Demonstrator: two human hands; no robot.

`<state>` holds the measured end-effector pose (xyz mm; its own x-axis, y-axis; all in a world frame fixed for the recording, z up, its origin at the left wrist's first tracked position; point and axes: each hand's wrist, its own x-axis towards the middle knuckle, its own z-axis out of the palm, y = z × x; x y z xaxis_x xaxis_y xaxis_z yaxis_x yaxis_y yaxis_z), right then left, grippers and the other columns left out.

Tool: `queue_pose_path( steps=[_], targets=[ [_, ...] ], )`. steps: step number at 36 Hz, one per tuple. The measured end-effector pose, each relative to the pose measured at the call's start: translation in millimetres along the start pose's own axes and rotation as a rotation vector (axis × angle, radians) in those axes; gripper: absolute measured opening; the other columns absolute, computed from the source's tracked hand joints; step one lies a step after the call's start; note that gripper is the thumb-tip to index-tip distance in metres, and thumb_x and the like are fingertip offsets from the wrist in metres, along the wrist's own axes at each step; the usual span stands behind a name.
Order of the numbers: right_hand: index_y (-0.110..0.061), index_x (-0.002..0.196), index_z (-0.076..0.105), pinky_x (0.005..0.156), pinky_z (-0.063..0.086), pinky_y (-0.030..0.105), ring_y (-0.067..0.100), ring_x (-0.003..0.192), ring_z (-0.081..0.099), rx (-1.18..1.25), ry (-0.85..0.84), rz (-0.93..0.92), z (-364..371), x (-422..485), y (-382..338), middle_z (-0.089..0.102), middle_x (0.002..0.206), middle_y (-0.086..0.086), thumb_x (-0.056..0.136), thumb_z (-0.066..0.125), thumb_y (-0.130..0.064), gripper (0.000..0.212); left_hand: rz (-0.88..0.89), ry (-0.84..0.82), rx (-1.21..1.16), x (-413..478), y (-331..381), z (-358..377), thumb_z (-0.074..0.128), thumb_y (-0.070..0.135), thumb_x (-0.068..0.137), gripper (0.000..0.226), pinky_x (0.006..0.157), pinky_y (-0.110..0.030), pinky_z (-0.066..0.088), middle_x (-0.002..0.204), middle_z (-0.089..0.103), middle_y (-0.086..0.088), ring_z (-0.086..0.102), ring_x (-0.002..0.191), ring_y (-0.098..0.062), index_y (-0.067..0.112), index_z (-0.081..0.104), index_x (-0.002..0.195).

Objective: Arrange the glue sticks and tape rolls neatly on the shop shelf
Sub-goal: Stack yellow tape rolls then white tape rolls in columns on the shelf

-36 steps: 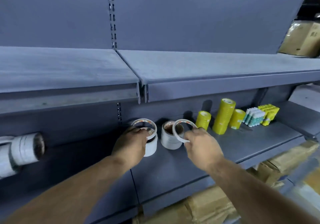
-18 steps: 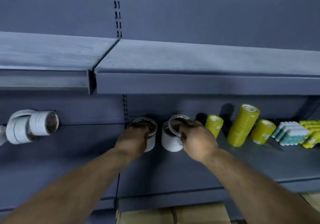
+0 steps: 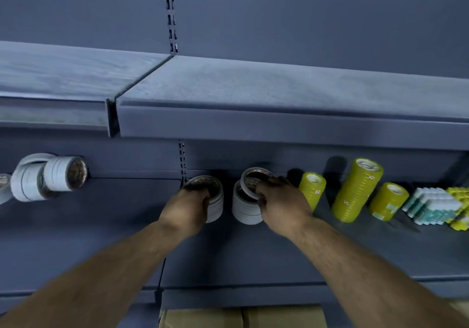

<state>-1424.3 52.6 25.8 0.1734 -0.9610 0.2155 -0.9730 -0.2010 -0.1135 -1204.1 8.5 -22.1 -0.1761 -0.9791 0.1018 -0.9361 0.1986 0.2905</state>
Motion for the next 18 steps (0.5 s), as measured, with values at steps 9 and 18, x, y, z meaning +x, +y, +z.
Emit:
queue_pose_path(
  steps=[9, 18],
  targets=[
    [-0.021, 0.117, 0.060, 0.087, 0.041, 0.030, 0.024, 0.121, 0.049, -0.035, -0.054, 0.023, 3, 12, -15, 0.059, 0.131, 0.001, 0.095, 0.050, -0.018, 0.024, 0.042, -0.081, -0.040, 0, 0, -9, 0.051, 0.018, 0.099, 0.029, 0.084, -0.024, 0.046, 0.125, 0.065, -0.001, 0.061, 0.110, -0.020, 0.020, 0.063, 0.125],
    [-0.024, 0.094, 0.056, 0.075, 0.035, 0.027, 0.028, 0.114, 0.054, -0.051, -0.118, 0.080, 1, 20, -24, 0.063, 0.119, 0.004, 0.090, 0.053, -0.015, 0.010, 0.043, -0.120, -0.006, 1, 3, -13, 0.051, 0.013, 0.098, 0.031, 0.091, -0.026, 0.045, 0.129, 0.061, -0.005, 0.056, 0.117, -0.023, 0.017, 0.062, 0.128]
  ],
)
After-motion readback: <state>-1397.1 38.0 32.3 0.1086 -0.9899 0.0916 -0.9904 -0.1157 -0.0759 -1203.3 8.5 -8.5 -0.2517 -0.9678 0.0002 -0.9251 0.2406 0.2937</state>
